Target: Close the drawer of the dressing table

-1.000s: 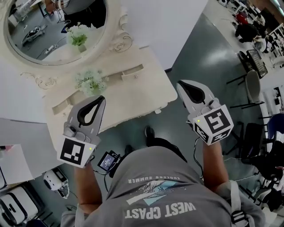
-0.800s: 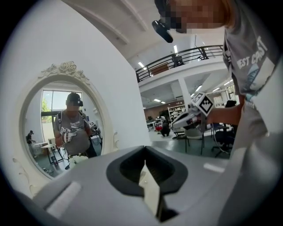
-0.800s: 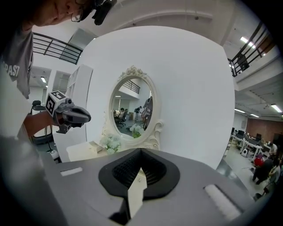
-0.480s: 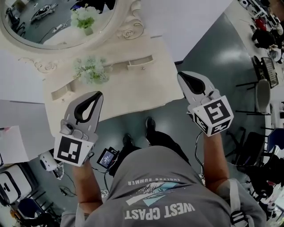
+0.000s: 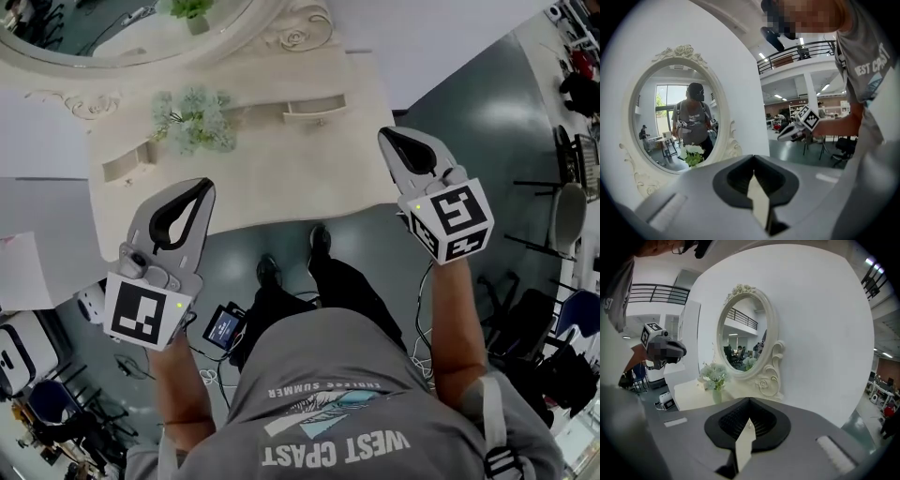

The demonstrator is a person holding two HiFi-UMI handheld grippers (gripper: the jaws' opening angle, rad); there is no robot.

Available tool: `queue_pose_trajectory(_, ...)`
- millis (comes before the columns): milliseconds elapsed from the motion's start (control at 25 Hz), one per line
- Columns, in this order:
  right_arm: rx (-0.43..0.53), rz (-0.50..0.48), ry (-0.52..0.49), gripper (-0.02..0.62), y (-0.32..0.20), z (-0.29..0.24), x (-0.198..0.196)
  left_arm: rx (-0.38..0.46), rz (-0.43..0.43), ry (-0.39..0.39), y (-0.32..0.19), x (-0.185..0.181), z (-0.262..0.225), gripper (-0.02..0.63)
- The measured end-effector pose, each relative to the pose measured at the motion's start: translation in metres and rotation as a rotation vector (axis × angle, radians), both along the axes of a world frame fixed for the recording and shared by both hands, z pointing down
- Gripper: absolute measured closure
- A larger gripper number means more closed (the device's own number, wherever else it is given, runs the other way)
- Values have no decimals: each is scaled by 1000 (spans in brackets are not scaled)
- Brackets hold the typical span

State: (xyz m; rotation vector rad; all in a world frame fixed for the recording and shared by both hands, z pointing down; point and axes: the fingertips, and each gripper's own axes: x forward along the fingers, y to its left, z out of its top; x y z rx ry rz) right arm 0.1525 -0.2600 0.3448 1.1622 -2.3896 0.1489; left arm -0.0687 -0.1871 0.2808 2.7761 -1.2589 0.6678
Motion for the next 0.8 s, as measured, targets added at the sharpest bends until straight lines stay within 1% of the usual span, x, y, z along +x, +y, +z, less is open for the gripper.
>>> queue_pose_trajectory(280,-57,-39,17,594,-30,46,-16,-41,-30,-8,-16,-10,30,603)
queue_pose_trajectory(480,-95,-64,29,594,-43,78,-28,-59,-36,-7,-22,-13,49,603)
queue_pose_trajectory(800,-151,-93,54,593,-59,126,-41,-101,-69,0,-26,-23,79,603)
